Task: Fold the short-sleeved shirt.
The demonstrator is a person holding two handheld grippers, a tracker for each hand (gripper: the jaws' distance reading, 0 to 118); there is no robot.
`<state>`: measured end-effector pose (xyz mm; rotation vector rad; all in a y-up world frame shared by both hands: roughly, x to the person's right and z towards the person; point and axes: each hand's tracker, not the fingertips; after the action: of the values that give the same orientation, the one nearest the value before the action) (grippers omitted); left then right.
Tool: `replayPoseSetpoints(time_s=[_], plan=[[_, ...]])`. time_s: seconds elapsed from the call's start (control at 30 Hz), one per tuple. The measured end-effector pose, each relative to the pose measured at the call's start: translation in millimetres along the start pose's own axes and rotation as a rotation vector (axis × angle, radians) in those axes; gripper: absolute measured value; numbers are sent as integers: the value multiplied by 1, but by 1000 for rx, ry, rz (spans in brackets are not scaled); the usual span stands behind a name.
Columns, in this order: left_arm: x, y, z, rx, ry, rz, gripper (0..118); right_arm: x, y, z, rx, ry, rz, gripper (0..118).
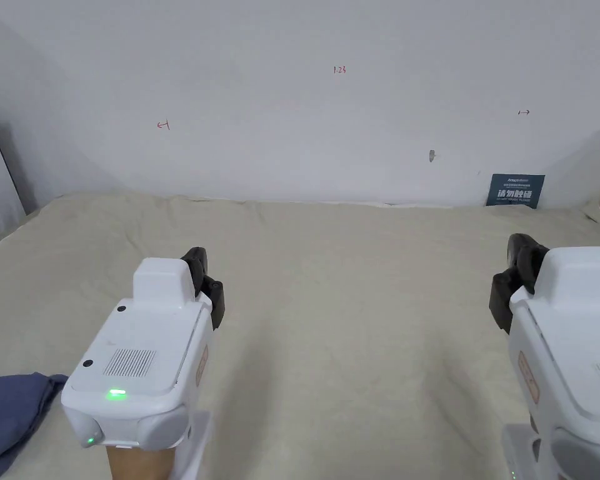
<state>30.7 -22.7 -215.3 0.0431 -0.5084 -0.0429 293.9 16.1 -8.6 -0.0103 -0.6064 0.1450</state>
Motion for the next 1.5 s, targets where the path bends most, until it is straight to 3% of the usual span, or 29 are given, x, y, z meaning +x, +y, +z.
replayPoseSetpoints(time_s=[1.5], plan=[[-8,3,3,-14,2,-16,0,-13,0,6,-17,20,-13,2]])
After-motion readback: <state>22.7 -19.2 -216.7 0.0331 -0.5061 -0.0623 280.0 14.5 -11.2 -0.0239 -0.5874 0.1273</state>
